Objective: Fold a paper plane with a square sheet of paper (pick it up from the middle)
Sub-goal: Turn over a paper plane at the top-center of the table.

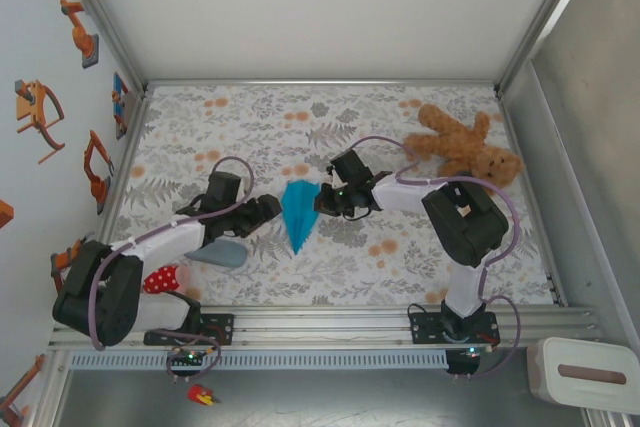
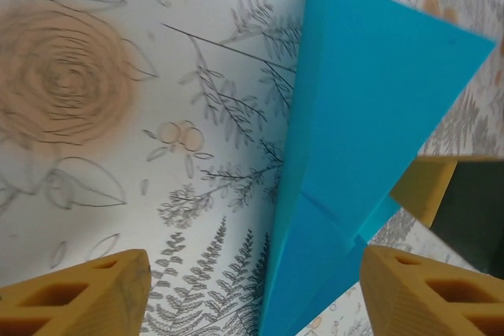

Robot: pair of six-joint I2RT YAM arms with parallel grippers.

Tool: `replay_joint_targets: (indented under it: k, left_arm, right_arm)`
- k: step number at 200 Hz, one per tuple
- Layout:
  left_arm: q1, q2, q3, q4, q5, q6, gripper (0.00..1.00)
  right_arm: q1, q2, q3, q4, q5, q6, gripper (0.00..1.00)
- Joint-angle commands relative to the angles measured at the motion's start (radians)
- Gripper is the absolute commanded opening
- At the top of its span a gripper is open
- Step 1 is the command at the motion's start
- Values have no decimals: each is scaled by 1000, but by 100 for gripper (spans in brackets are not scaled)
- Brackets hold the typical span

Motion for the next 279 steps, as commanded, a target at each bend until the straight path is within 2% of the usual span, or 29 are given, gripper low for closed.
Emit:
replay_joint_targets:
  k: [1,26,94,117,141,200,279]
  left_arm:
    - [-31,40,65,8,1,12,62]
    - [-40,101,99,-27,-37,15,47]
    - [-41,241,173,17,15,41,26]
    - [-38,257,177,45,37,49,11]
    - [-31,246,180,13,4,57,2]
    - [-31,145,135,6,-49,12,3]
    - [-32,197,136,-61,-106,9,6]
  right_arm:
    - [-4,-30,-15,25,-2,-18,0]
    - [-6,-31,-16,26,-4,-19,0]
    - [-9,-32,-18,42,-18,-18,0]
    - [-15,-42,-19,49,-18,-17,0]
    - [-27,-71,-27,58,-6,-22,0]
    - [-35,-91,-23,46,2,-31,0]
    - [-35,-37,-34,43,15,-27,0]
